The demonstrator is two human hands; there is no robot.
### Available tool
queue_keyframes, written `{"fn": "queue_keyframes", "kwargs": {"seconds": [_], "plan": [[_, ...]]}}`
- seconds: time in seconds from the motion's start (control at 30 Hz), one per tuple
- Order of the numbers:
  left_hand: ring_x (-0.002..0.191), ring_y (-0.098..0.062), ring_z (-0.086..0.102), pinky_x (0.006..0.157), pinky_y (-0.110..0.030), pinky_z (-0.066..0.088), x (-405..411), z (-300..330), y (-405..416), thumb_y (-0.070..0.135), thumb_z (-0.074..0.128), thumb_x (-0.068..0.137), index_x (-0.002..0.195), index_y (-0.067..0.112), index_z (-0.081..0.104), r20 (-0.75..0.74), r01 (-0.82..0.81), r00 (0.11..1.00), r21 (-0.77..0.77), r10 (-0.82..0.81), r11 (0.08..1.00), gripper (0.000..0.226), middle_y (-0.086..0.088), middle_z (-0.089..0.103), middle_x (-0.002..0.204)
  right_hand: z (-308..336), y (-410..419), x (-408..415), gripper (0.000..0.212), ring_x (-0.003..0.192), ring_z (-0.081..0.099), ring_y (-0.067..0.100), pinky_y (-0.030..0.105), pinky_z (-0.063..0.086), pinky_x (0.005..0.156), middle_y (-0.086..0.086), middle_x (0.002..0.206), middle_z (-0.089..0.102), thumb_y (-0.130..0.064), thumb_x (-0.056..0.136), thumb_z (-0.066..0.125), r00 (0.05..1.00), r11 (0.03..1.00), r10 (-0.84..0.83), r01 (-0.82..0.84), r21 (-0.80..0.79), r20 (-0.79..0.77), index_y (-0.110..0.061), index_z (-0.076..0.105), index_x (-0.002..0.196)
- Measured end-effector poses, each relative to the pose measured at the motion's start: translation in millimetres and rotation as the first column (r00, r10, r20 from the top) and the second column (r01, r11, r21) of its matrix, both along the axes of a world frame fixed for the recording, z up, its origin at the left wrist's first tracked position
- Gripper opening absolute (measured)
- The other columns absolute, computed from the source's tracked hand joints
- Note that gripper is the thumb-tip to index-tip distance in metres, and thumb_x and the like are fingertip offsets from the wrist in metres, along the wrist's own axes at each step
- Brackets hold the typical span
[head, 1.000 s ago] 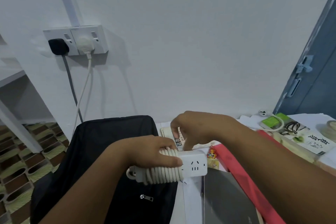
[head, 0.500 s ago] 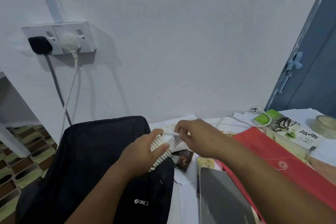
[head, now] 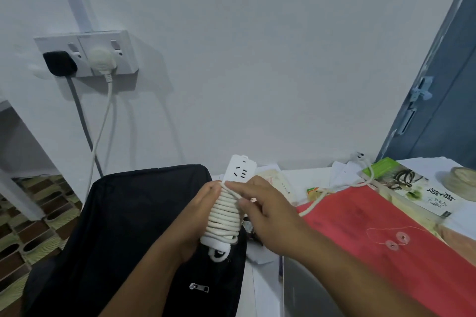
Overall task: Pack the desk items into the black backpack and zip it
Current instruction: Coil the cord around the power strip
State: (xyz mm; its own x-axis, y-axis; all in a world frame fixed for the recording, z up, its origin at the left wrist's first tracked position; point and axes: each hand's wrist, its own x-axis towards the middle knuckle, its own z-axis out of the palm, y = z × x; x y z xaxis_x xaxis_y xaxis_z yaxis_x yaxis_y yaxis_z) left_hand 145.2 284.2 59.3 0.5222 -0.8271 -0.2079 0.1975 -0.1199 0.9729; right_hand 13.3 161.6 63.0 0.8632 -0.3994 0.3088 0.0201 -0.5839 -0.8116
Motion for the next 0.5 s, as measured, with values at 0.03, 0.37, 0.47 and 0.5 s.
{"fn": "queue_keyframes", "kwargs": {"seconds": [0.03,0.37,0.47,0.5], "plan": [[0.091,-0.039,0.067,0.084,-0.06,0.056,-1.2,3.1,0.3,0.044,0.046,0.104,0.119,0.019,0.065,-0.083,-0.004,0.997,-0.019,0.002,1.0,0.035,-0.023,0.069,0.108,0.9,5.2,0.6,0.04,0.093,0.053,-0.002,0.013,0.043,0.085,-0.007,0.099,0.051,-0.01,0.102,0.053,1.0,0.998,0.0,-0.002,0.064,0.022,-0.032,0.062,0.134],[0.079,-0.025,0.073,0.066,-0.037,0.057,4.3,17.3,15.0,0.043,0.058,0.097,0.105,0.013,0.071,0.113,-0.112,0.987,0.009,0.11,0.994,0.033,-0.01,0.075,0.092,11.0,-26.6,-2.8,0.01,0.053,0.05,0.006,0.018,0.04,0.058,-0.004,0.085,0.059,-0.026,0.09,0.073,1.0,0.996,0.019,-0.017,-0.093,0.016,-0.029,0.065,0.096],[0.076,-0.029,0.072,0.064,-0.041,0.057,6.5,21.7,18.7,0.042,0.056,0.098,0.104,0.014,0.072,0.11,-0.06,0.992,0.005,0.059,0.998,0.033,-0.013,0.074,0.092,10.8,-35.3,-5.2,0.028,0.054,0.05,0.008,0.026,0.042,0.058,0.005,0.077,0.063,-0.041,0.09,0.07,0.99,0.998,0.04,-0.046,-0.041,-0.136,-0.016,0.064,0.079],[0.075,-0.031,0.071,0.064,-0.043,0.057,7.1,23.2,19.0,0.043,0.056,0.098,0.105,0.014,0.071,0.105,-0.047,0.993,-0.007,0.047,0.999,0.033,-0.015,0.073,0.092,9.9,-36.2,-5.8,0.042,0.056,0.053,0.011,0.03,0.045,0.06,0.009,0.074,0.064,-0.052,0.089,0.067,0.979,0.998,0.061,-0.063,-0.003,-0.194,-0.012,0.063,0.075]]}}
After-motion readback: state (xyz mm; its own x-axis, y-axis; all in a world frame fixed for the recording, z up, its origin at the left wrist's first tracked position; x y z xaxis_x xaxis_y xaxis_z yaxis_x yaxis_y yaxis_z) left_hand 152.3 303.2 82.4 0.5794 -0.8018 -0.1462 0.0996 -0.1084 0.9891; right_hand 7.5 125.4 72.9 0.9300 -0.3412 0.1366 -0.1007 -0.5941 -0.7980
